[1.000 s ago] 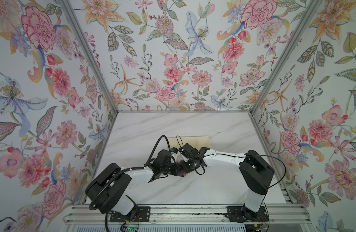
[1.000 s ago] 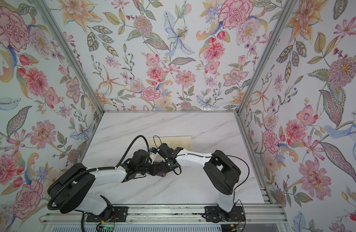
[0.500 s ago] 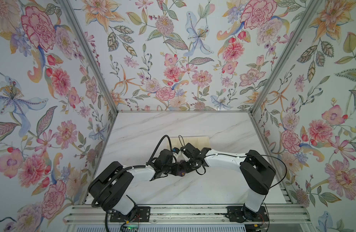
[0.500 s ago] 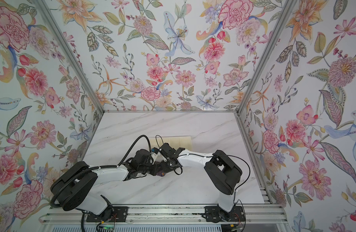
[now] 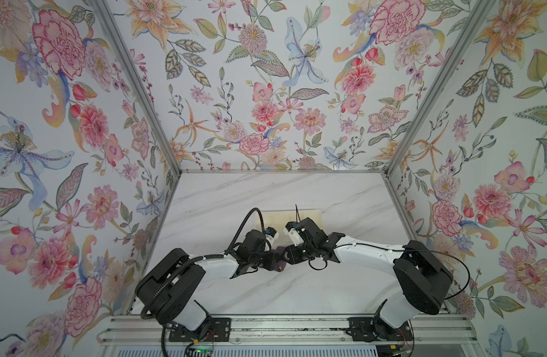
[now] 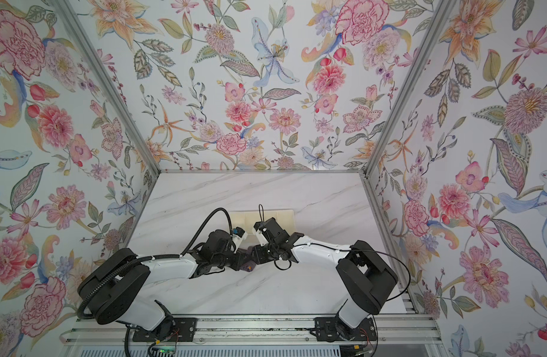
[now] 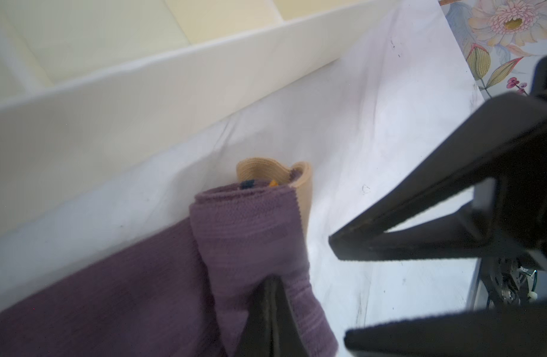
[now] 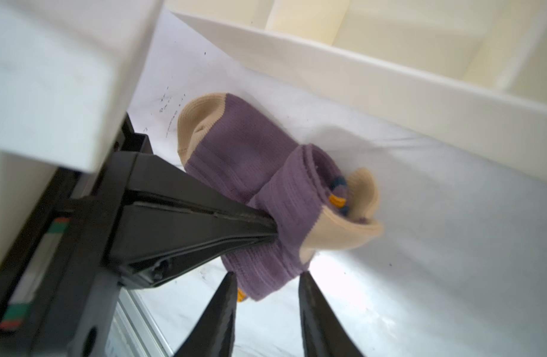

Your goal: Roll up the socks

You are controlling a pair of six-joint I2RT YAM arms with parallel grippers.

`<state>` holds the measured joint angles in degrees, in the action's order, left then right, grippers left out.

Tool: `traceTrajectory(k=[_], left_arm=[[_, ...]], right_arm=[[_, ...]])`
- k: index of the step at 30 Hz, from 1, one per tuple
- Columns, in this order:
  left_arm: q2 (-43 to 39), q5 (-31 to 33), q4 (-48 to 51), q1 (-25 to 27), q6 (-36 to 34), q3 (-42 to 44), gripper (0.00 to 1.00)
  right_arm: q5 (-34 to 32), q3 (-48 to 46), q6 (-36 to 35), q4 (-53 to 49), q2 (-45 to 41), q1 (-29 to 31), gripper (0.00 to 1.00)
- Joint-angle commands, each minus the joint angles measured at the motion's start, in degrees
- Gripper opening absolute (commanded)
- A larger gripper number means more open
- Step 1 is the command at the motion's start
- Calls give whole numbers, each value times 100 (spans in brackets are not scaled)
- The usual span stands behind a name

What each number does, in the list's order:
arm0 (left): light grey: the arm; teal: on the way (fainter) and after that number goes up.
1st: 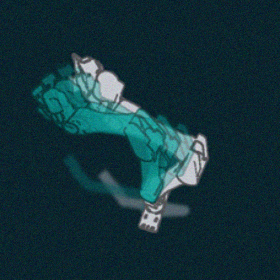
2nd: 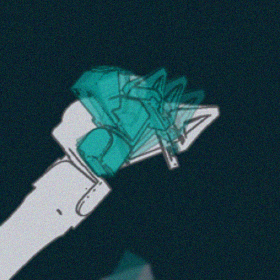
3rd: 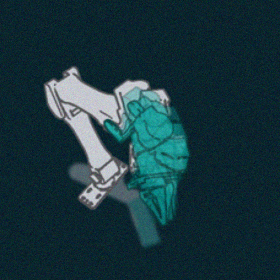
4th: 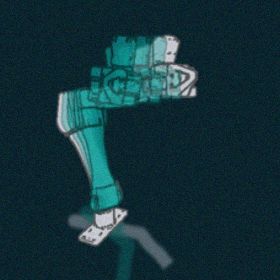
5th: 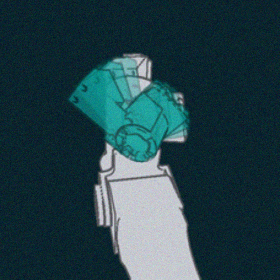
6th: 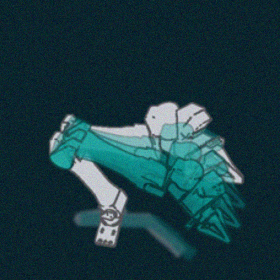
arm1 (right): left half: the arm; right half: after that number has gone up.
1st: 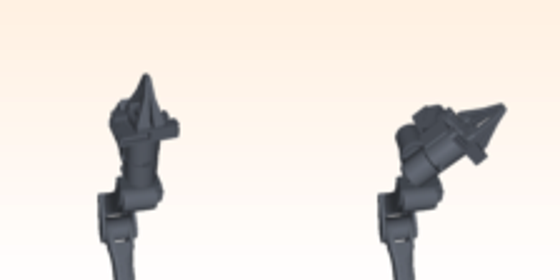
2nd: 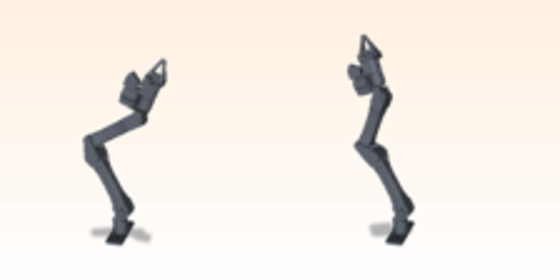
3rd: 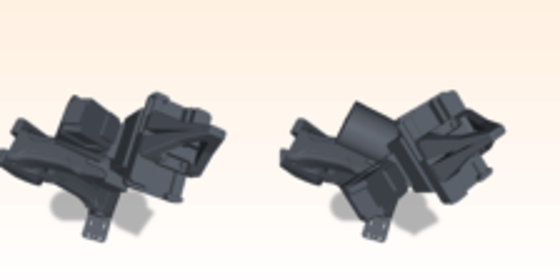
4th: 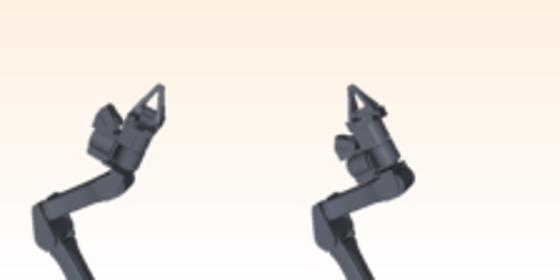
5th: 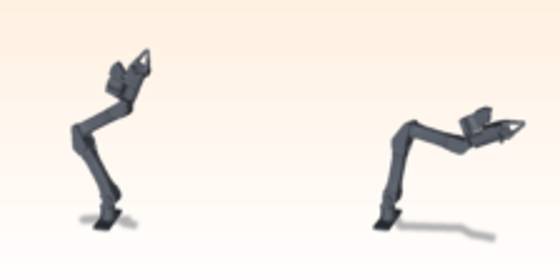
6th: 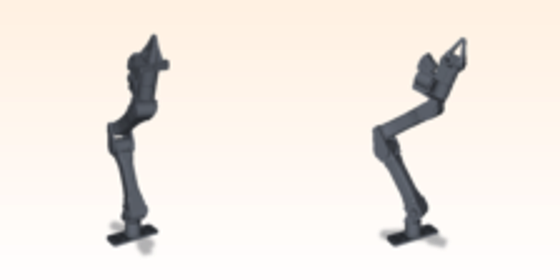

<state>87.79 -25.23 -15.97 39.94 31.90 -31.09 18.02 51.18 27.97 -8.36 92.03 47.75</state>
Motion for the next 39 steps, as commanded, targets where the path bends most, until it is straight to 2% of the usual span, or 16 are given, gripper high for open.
traceTrajectory(k=[1,19,24,39], left_arm=[[8,94,511,-82,-70,252,0],[-109,-214,359,-257,-61,341,0],[-43,-245,356,-267,-85,316,0],[-86,-349,331,-381,-114,352,0]], right_arm=[[4,-227,231,261,-89,-20,34],[-1487,77,289,-428,314,322,27],[-1495,-40,292,-384,91,320,27],[-1451,430,210,-732,772,482,27]])
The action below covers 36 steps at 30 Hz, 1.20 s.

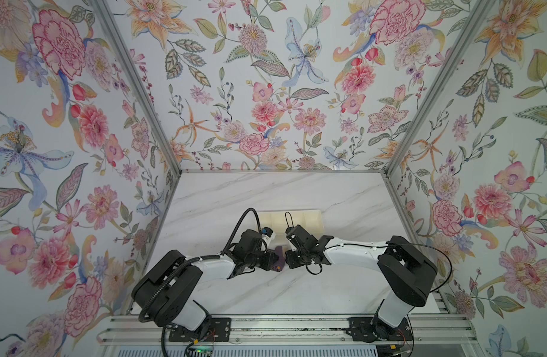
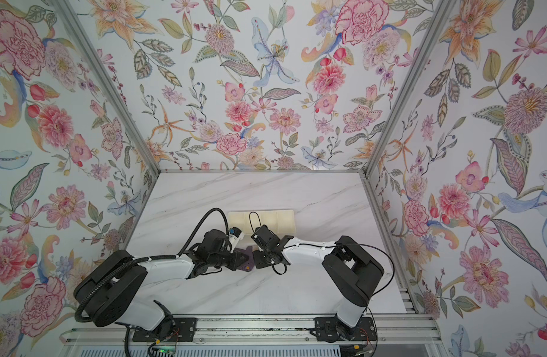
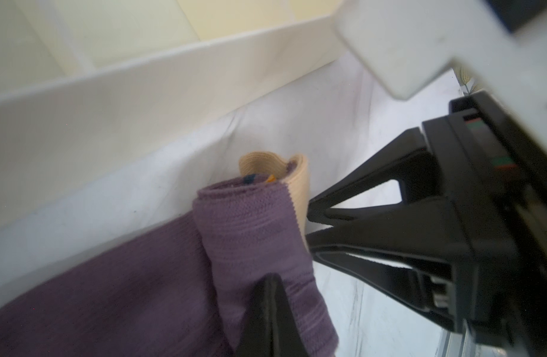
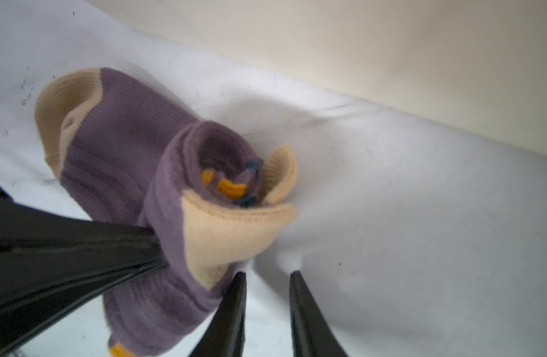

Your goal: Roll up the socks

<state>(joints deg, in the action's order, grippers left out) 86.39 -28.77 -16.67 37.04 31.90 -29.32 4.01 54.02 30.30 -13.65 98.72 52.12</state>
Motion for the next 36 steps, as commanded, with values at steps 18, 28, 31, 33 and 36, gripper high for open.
traceTrajectory(k=[18,28,31,33,36], left_arm=[[102,-190,164,-302,-85,323,0],[149,-212,183,-389,-140,357,0],[168,-207,226,-395,-175,358,0],[207,-192,273,-407,-208,349,0],[249,-173,319,-408,-251,337,0]], right_arm=[[354,12,-33,487,-70,55,27],[579,-70,-8,867,-142,44,27],[665,-105,15,988,-157,41,27],[748,-129,41,1106,-166,27,27],[962,-227,153,1366,-180,-21,27]])
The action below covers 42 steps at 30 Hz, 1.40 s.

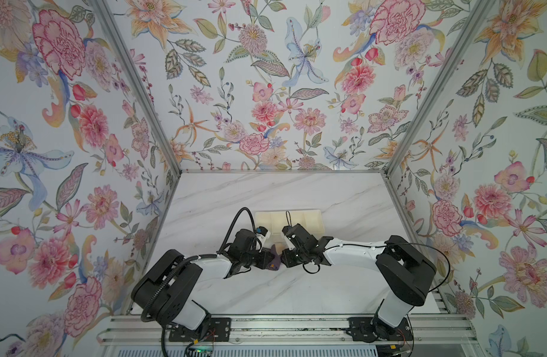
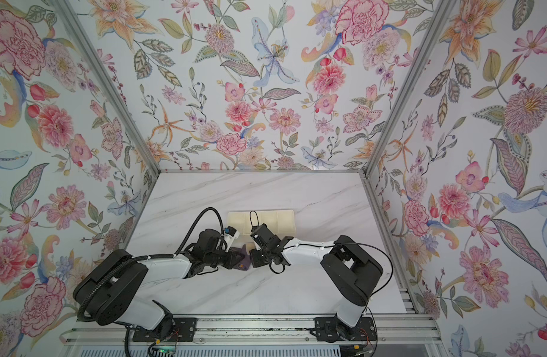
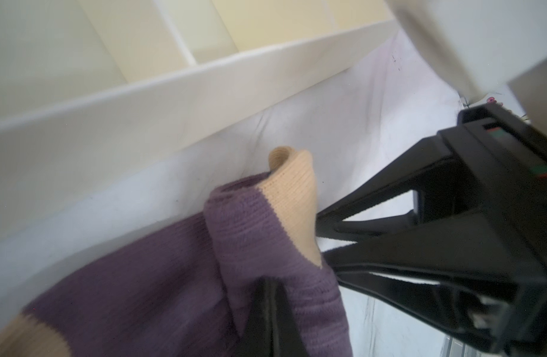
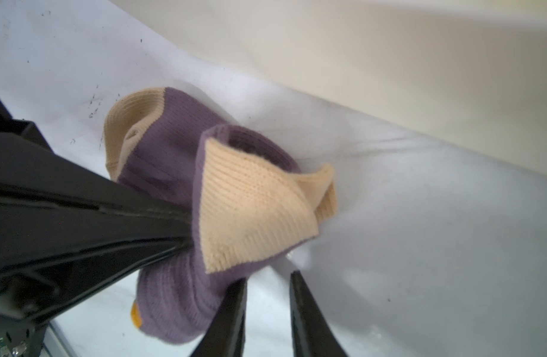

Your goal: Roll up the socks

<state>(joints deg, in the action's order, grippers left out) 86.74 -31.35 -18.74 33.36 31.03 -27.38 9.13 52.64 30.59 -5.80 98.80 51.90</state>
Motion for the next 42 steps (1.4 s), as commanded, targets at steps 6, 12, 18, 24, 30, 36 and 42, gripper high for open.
traceTrajectory(k=[6,12,18,24,30,36,42], left_arm=[[229,94,547,-44,-232,145,0],[552,77,460,-46,-214,153,0],[649,86,415,-42,-209,167,0],[675,112,424,-58,-230,189,0],[760,108,366,-116,-247,248,0],[816,103,355,-171,-290,273,0],[814,121,406,-199,-308,268,0]], right_arm=[[738,-427,366,966,-388,-199,31],[1167,-967,748,1527,-785,-452,34],[1522,-1342,1241,2339,-693,-536,34],[1511,-1546,1590,2762,-540,-538,34],[1438,-1948,2034,3329,-596,-575,33],[1052,-2106,2048,3006,-867,-628,30],[769,-1986,1923,2538,-921,-636,29]])
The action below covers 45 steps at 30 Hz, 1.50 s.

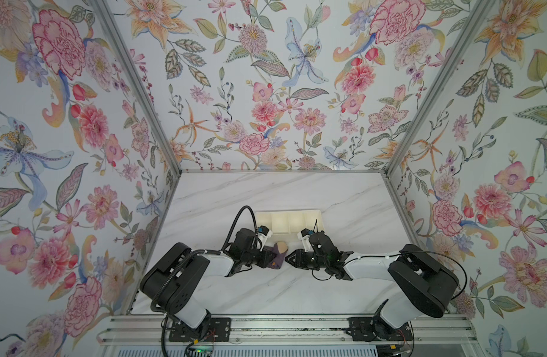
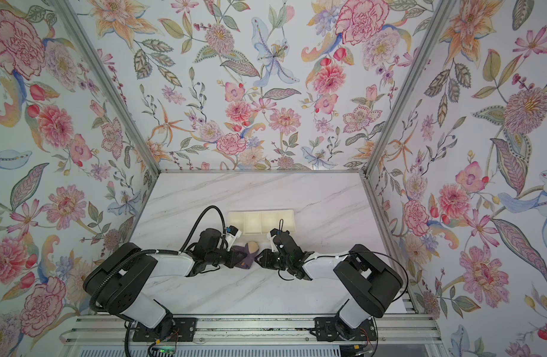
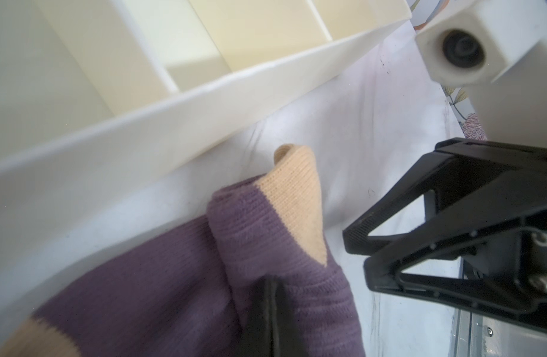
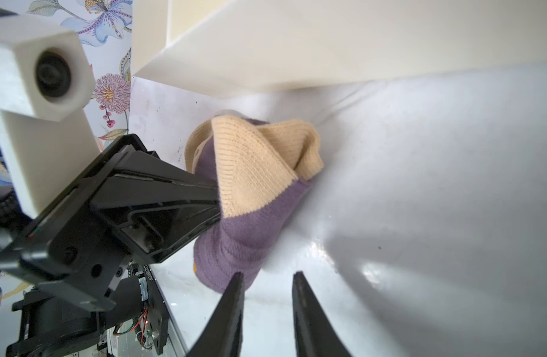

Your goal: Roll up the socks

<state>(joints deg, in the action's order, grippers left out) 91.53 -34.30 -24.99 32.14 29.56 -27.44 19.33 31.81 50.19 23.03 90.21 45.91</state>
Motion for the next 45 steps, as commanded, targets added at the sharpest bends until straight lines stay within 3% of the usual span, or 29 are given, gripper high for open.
traceTrajectory(k=[1,25,45], left_arm=[[340,416,1032,-76,-170,275,0],[256,521,1360,-83,-264,103,0],[20,553,1672,-79,-369,-28,0]], right_arm=[[-271,155,-71,-412,-25,-38,29],[-673,675,-396,-921,408,221,28],[-52,767,-243,200,813,254,29]])
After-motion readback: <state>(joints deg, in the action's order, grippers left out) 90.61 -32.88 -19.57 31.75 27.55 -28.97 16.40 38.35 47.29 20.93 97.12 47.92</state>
